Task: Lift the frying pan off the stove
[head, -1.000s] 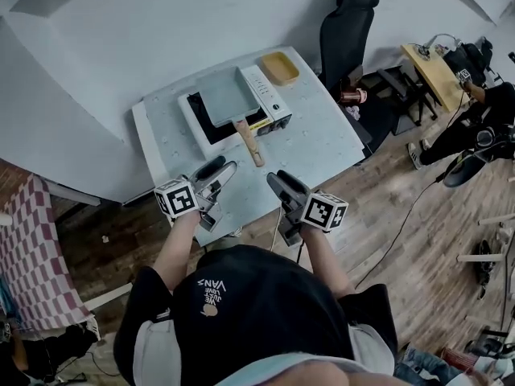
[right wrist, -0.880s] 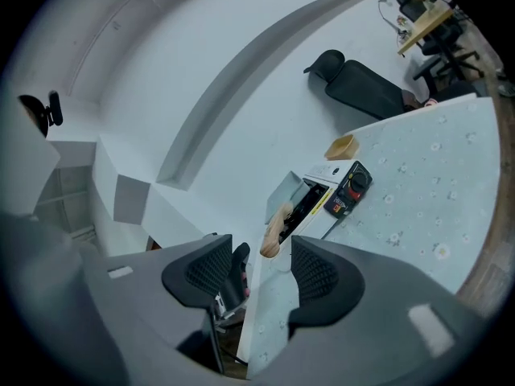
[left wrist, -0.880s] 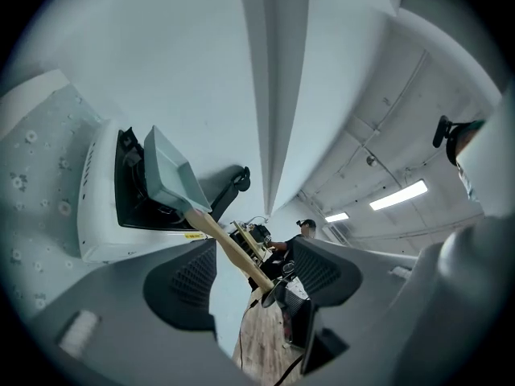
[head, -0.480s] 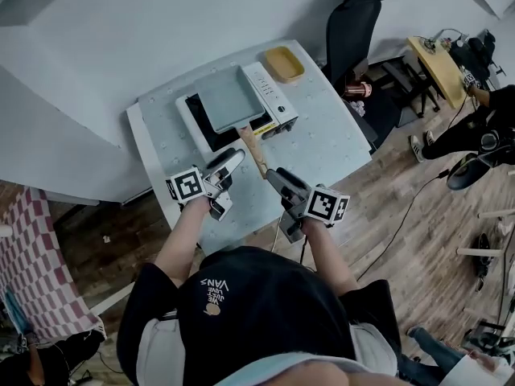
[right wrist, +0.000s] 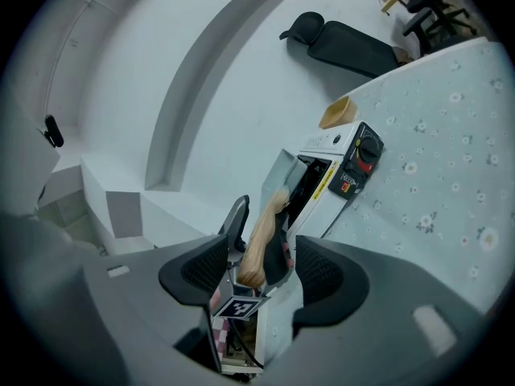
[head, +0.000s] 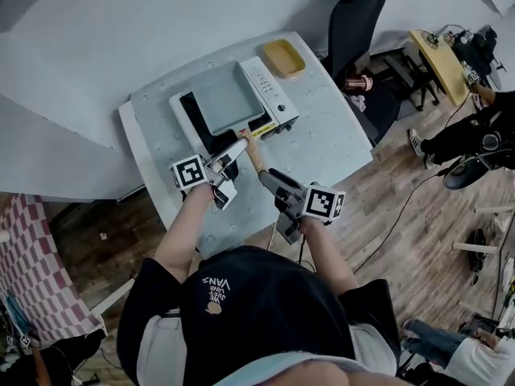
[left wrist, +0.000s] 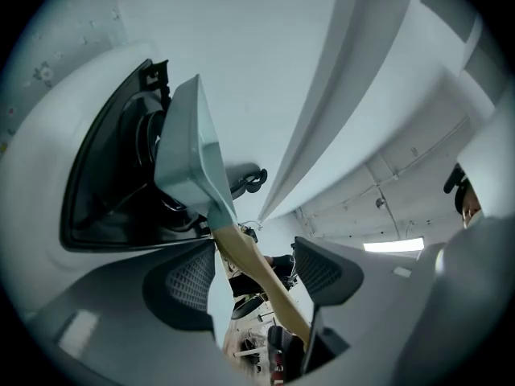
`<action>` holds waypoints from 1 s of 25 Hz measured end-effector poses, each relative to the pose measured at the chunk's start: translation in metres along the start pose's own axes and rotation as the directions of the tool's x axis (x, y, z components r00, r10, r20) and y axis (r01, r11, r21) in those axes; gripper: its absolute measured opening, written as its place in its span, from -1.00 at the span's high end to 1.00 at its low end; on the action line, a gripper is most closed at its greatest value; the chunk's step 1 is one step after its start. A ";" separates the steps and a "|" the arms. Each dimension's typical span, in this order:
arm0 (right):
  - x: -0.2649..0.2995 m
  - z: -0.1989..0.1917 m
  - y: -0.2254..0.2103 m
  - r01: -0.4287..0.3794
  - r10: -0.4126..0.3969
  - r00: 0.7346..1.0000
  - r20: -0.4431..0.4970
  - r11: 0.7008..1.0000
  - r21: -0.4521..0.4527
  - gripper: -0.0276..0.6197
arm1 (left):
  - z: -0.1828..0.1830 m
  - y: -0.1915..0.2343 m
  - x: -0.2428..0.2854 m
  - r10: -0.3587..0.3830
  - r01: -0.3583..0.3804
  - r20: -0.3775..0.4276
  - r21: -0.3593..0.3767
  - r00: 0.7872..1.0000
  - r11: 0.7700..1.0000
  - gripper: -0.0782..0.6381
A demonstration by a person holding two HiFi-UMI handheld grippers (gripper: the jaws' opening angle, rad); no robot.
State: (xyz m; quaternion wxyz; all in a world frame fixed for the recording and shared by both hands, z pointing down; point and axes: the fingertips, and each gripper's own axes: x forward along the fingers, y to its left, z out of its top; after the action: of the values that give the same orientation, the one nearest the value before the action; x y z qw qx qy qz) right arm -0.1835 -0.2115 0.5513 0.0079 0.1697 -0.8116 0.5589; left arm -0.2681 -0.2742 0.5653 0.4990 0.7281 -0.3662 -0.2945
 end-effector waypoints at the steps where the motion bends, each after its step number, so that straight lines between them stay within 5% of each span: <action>1: 0.001 -0.001 0.001 -0.005 0.005 1.000 -0.010 1.000 0.004 0.13 | 0.000 0.001 0.003 -0.002 0.002 -0.006 -0.010 1.000 1.000 -0.02; 10: 0.011 -0.005 -0.003 -0.006 0.007 0.999 -0.047 0.999 0.035 0.17 | -0.007 0.020 0.025 0.015 -0.017 -0.014 -0.164 1.000 0.986 -0.02; 25: 0.019 -0.006 0.002 -0.040 0.041 0.997 -0.064 0.999 0.018 0.51 | -0.005 0.020 0.037 0.014 -0.016 -0.017 -0.146 1.000 0.989 0.13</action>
State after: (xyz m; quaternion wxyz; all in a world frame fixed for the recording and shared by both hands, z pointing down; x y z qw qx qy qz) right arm -0.2034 -0.2106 0.5560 0.0212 0.1350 -0.8096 0.5708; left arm -0.2487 -0.3072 0.5837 0.5561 0.6892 -0.3450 -0.3109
